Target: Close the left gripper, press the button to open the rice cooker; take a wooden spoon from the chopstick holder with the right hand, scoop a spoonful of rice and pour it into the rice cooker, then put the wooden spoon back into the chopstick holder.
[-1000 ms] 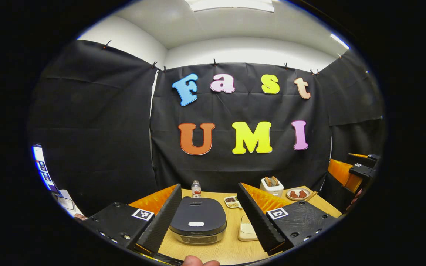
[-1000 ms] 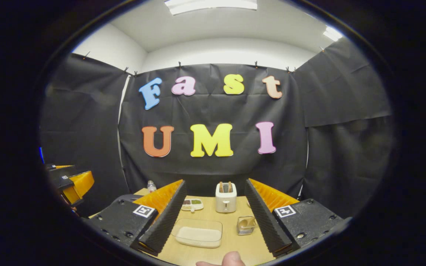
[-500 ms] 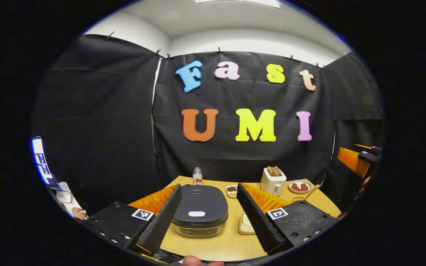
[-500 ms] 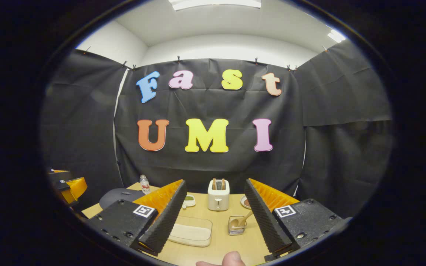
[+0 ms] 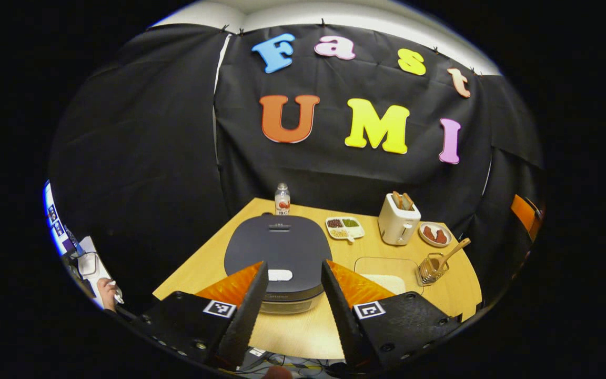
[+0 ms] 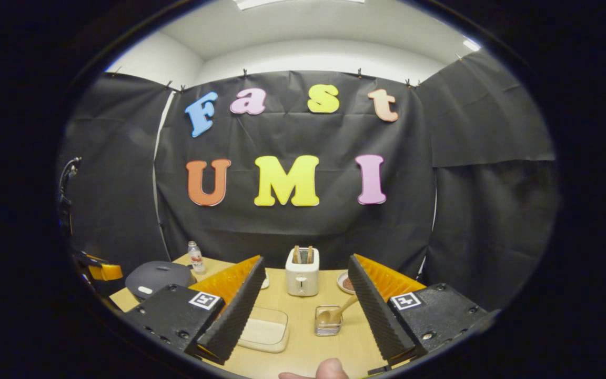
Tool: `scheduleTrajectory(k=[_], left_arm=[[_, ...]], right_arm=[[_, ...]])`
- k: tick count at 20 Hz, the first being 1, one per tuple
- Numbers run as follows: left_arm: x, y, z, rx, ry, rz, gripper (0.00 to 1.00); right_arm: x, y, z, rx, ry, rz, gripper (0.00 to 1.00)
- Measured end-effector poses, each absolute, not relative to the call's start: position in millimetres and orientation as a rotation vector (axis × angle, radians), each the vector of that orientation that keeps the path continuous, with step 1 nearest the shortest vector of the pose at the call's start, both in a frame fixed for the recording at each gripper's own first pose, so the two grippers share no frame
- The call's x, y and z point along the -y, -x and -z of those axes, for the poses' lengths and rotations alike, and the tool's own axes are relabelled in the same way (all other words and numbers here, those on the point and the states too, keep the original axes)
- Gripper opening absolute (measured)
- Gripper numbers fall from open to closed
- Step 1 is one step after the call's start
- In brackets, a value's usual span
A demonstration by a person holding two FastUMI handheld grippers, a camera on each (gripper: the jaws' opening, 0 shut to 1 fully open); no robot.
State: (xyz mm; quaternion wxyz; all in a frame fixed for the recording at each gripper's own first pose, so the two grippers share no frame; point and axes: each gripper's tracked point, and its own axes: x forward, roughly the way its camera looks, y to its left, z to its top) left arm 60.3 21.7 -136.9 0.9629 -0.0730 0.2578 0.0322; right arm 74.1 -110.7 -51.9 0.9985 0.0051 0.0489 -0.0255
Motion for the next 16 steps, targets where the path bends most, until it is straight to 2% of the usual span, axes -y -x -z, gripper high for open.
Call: scheduleTrajectory(k=[1,3,4,5,7,8,16], left_arm=[[-22.3,-63.7,143.0,-0.549,0.16,-0.066,0.64],[-23.0,-78.0,157.3,-0.598,0.184,-0.069,0.49],[-23.4,-80.7,164.4,-0.623,0.183,-0.068,0.38],[-28.6,-78.6,158.9,-0.635,0.18,-0.081,0.33],[-31.2,-89.1,172.0,-0.67,0.195,-0.078,0.04],[-26.2,-91.3,177.2,-0.7,0.205,-0.054,0.0],[-49.2,-121.6,225.6,-0.892,0.213,-0.034,0.0]], right_arm=[[117.6,-78.2,55.4,-0.105,-0.015,0.059,1.0],[130.0,-83.9,62.0,-0.119,-0.026,0.074,1.0],[135.8,-86.2,64.7,-0.125,-0.029,0.081,1.0],[140.4,-88.9,66.9,-0.129,-0.031,0.087,1.0],[149.6,-92.5,71.0,-0.136,-0.036,0.099,1.0],[153.5,-93.8,73.4,-0.138,-0.038,0.106,1.0],[175.3,-100.2,90.7,-0.173,-0.034,0.148,1.0]])
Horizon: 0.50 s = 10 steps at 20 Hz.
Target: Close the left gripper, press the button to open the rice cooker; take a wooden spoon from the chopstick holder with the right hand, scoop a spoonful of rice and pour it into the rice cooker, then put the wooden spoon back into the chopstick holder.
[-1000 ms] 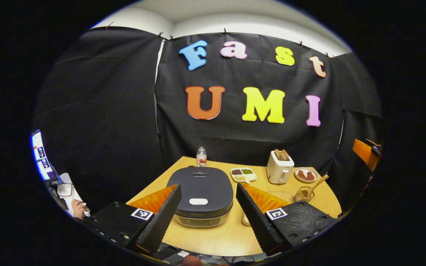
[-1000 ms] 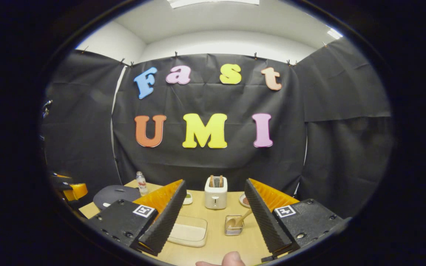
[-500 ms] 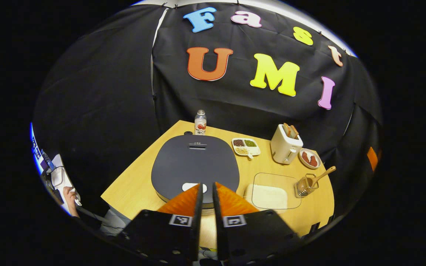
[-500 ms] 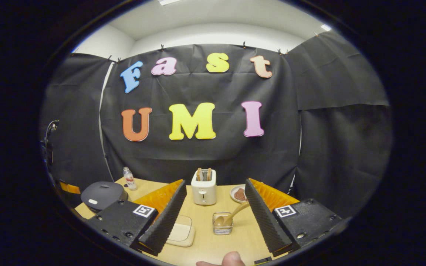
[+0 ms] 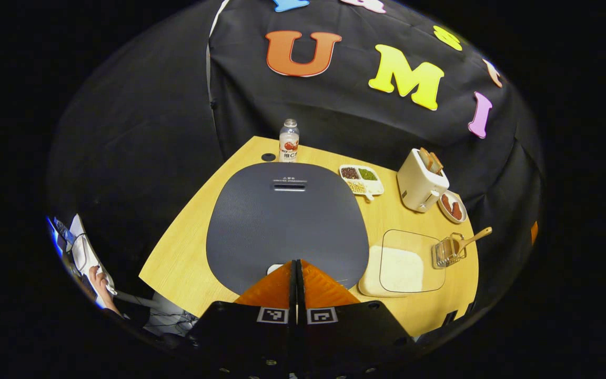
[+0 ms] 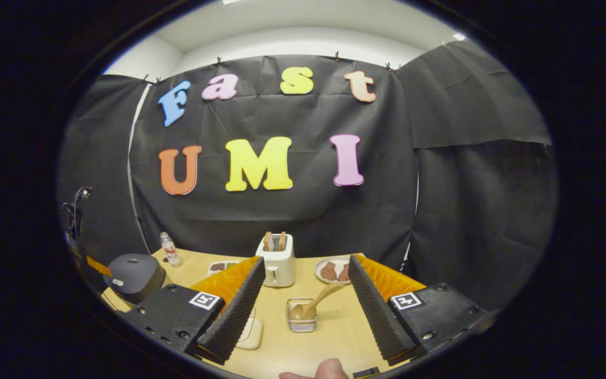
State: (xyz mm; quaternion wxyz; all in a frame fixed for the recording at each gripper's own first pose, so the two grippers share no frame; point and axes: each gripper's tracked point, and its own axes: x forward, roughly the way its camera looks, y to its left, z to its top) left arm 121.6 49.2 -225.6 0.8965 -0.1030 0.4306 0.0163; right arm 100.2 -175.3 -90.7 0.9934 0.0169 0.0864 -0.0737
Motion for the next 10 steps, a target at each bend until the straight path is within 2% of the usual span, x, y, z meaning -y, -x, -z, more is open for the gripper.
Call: scheduleTrajectory(k=[10], left_arm=[[-53.5,-124.3,248.3,-0.96,0.266,-0.033,0.0]], right_arm=[[176.7,-104.9,101.7,-0.197,-0.044,0.167,1.0]])
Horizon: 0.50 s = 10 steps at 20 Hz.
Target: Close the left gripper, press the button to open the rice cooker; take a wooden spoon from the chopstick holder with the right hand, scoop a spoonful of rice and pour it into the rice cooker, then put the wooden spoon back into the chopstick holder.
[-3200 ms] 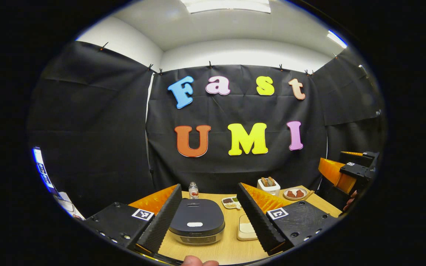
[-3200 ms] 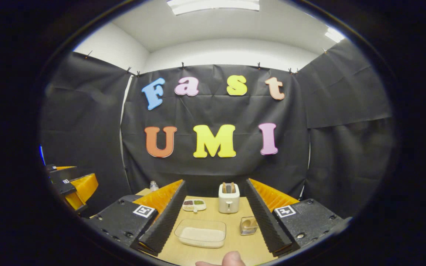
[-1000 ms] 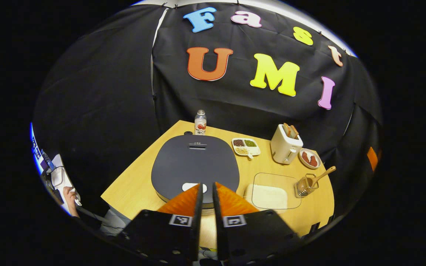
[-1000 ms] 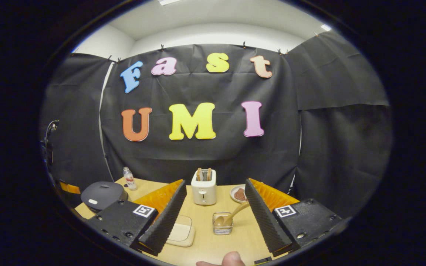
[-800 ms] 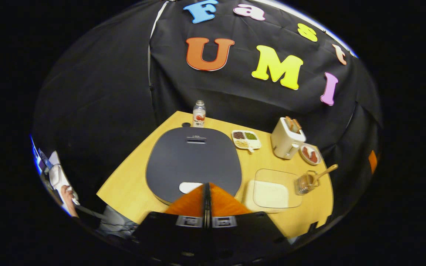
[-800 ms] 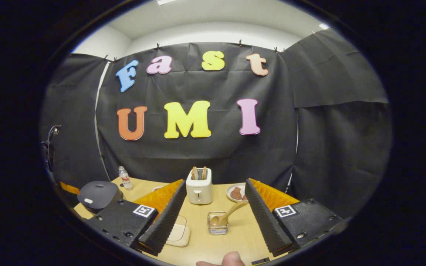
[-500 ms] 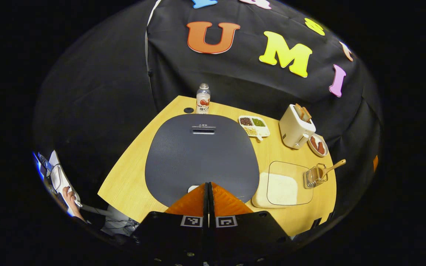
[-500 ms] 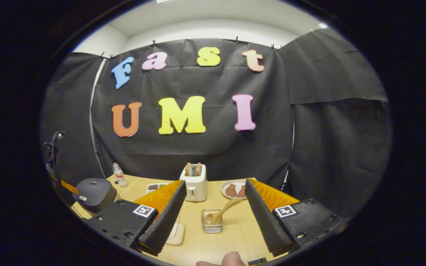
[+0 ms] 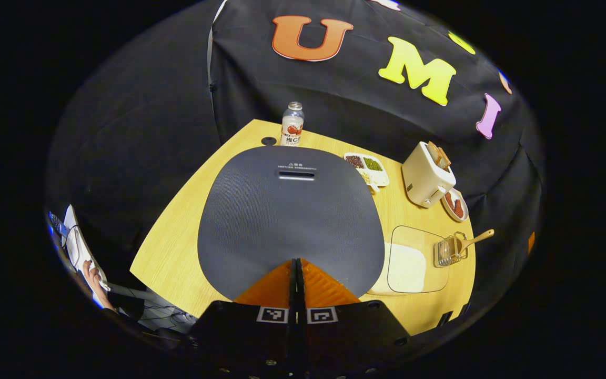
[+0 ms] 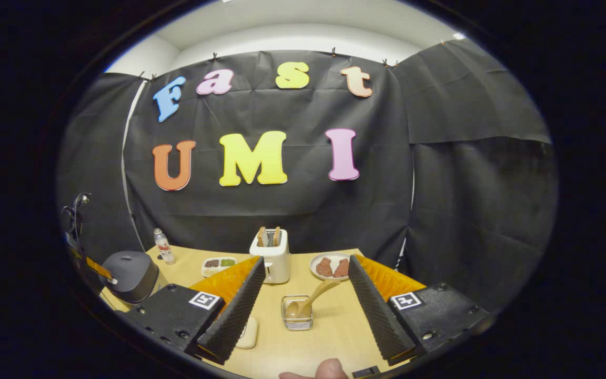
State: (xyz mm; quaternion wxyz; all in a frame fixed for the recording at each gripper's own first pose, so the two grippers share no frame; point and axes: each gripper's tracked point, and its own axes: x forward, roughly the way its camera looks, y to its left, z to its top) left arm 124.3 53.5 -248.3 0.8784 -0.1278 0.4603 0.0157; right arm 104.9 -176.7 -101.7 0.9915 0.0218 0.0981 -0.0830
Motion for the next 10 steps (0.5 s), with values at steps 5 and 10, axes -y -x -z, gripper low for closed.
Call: scheduleTrajectory(k=[5,10], left_arm=[[-49.8,-117.5,256.7,-0.962,0.238,-0.051,0.0],[-50.5,-119.9,246.9,-0.855,0.278,-0.076,0.0]], right_arm=[[158.7,-105.1,107.9,-0.21,-0.055,0.136,1.0],[155.1,-101.5,100.9,-0.187,-0.065,0.114,1.0]])
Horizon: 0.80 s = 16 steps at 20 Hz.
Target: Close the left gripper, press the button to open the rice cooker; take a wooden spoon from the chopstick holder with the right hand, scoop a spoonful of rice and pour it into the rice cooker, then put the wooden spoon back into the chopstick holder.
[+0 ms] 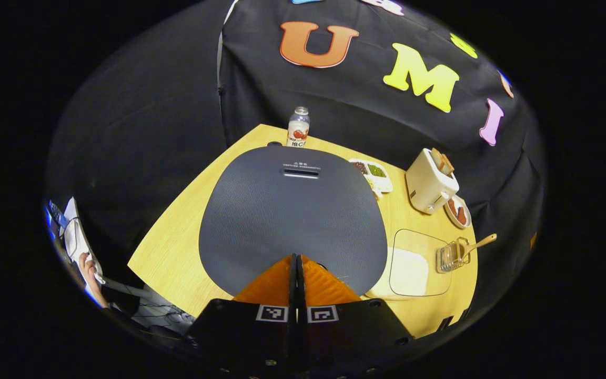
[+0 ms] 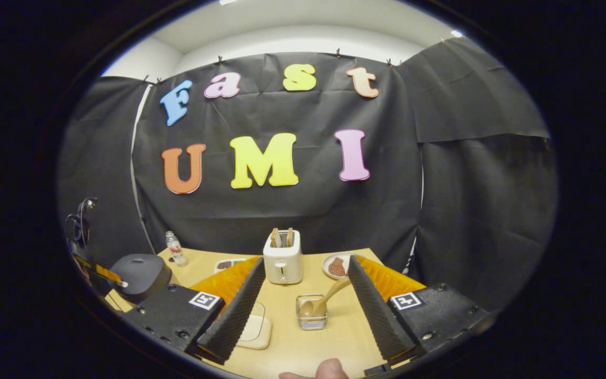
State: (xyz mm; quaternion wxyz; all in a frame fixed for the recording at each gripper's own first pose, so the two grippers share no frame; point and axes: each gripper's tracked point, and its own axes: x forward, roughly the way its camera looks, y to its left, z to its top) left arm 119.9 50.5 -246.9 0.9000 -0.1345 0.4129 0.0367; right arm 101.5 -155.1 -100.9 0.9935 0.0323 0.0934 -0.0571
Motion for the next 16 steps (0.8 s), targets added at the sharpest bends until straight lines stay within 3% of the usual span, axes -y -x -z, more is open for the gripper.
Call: scheduleTrajectory(k=[11,14,15,16], left_arm=[[-72.8,-158.5,94.7,-0.404,0.213,-0.145,0.02],[-71.2,-153.3,63.3,-0.335,0.198,-0.148,0.15],[-71.5,-150.8,53.6,-0.309,0.181,-0.141,0.24],[-69.7,-147.8,44.3,-0.287,0.164,-0.134,0.21]], right_arm=[[171.1,-96.3,65.4,-0.125,-0.037,0.117,1.0],[173.4,-90.8,59.7,-0.11,-0.033,0.116,1.0],[174.6,-88.7,58.6,-0.103,-0.032,0.118,1.0],[175.0,-87.2,58.9,-0.101,-0.033,0.119,1.0]])
